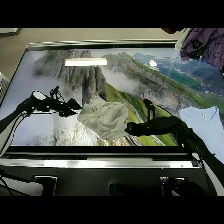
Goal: Fold the clothes and pants, and hang the long-sleeved shirts on hangers.
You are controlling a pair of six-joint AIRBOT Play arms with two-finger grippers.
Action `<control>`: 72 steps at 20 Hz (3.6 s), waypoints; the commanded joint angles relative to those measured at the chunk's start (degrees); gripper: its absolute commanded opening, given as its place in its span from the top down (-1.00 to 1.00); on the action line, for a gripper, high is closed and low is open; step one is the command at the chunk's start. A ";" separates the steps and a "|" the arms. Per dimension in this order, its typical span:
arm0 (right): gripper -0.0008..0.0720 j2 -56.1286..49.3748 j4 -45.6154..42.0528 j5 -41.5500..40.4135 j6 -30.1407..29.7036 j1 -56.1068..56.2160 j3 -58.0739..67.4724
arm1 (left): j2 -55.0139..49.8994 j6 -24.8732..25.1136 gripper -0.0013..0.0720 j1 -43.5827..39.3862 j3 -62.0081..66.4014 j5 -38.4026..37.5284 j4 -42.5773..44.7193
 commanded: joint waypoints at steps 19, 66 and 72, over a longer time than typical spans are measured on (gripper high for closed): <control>0.87 6.19 -36.22 -14.12 3.72 0.04 67.06 | 33.99 -1.99 0.91 16.57 41.92 -8.52 6.49; -0.68 -6.29 -16.74 -20.83 8.74 -21.70 9.27 | -7.87 -9.11 0.90 12.59 34.16 -17.40 14.10; -0.66 -6.99 -13.05 3.17 13.27 -12.96 -1.29 | -7.91 -9.09 0.90 12.59 34.16 -17.42 14.10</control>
